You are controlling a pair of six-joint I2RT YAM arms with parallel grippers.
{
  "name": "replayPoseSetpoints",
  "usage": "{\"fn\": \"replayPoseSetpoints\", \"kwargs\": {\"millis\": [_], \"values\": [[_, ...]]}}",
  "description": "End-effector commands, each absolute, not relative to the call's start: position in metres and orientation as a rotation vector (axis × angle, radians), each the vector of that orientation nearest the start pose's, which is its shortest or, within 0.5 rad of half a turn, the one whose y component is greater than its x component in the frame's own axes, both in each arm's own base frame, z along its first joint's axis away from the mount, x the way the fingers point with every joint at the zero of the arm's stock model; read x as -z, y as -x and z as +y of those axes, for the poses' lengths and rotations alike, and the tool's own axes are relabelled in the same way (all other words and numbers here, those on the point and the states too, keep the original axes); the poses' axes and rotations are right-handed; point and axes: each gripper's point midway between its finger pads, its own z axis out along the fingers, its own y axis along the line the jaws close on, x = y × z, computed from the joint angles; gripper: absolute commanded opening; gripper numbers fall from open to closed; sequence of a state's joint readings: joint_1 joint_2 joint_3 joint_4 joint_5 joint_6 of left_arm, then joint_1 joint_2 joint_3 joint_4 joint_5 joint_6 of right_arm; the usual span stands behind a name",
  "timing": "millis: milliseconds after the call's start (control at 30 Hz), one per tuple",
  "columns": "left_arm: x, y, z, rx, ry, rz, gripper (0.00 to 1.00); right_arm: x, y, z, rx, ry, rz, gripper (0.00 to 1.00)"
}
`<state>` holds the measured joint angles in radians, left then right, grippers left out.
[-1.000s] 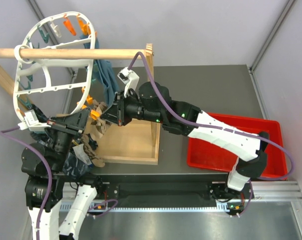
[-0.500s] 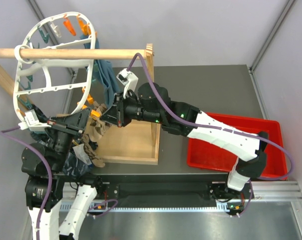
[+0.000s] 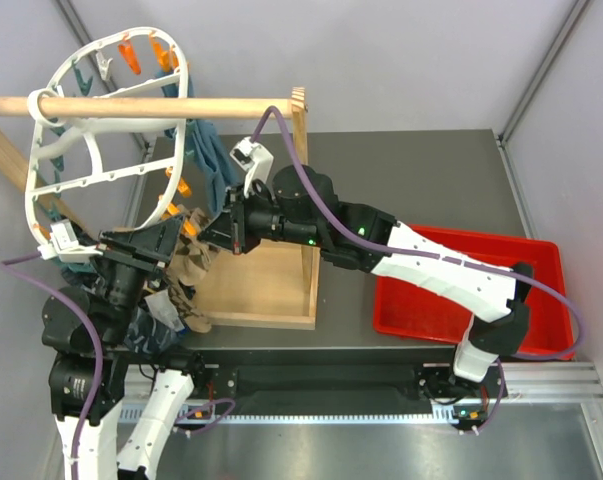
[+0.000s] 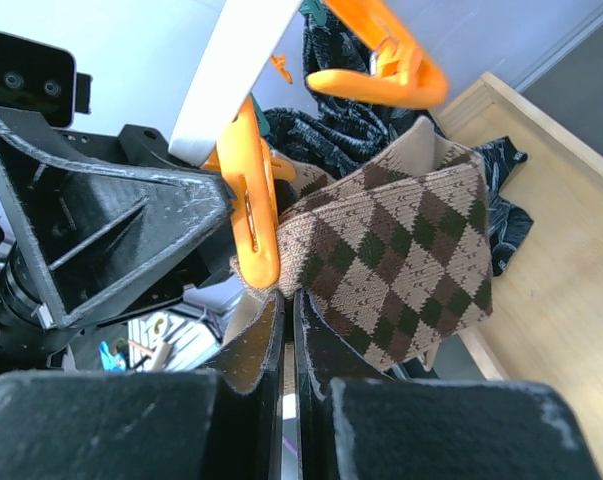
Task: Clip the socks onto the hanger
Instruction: Clamp the sock onto the hanger, then reset both arms
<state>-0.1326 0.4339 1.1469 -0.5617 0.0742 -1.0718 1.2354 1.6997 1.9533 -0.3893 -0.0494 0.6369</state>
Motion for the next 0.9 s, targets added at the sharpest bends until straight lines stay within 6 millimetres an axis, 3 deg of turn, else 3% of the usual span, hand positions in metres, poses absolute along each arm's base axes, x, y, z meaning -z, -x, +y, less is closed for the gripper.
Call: {"fn": "replayPoseSetpoints", "kwargs": {"millis": [0,133,267,467,533,600,633,667,867], "values": [[-0.467,-0.157,-0.070,1.044,0.585,1.308,0.49,-0.462,-0.131,0.504,-1.443,0.605,1.723,0.00],[-0.471,-0.152,-0.070,1.046,0.572,1.298,0.58,-0.460,-0.135,0.504,-1.425,0.600,1.726,0.04],[-0.475,-0.141,-0.073,1.055,0.532,1.296,0.66,-0.452,-0.141,0.498,-1.362,0.613,1.742,0.39],[-0.465,-0.118,-0.089,1.090,0.395,1.347,0.75,-0.431,-0.150,0.472,-1.197,0.644,1.770,0.67],[-0.462,-0.108,-0.098,1.110,0.325,1.373,0.76,-0.409,-0.151,0.462,-1.110,0.695,1.804,0.74],[-0.455,-0.102,-0.102,1.099,0.274,1.409,0.76,-0.393,-0.151,0.446,-1.042,0.716,1.827,0.77],[-0.453,-0.098,-0.106,1.096,0.228,1.423,0.77,-0.396,-0.149,0.434,-1.021,0.724,1.814,0.79],[-0.450,-0.096,-0.108,1.097,0.210,1.435,0.77,-0.377,-0.150,0.428,-0.976,0.739,1.840,0.81],[-0.424,-0.084,-0.120,1.127,0.131,1.523,0.76,-0.353,-0.137,0.383,-0.915,0.778,1.833,0.86]]}}
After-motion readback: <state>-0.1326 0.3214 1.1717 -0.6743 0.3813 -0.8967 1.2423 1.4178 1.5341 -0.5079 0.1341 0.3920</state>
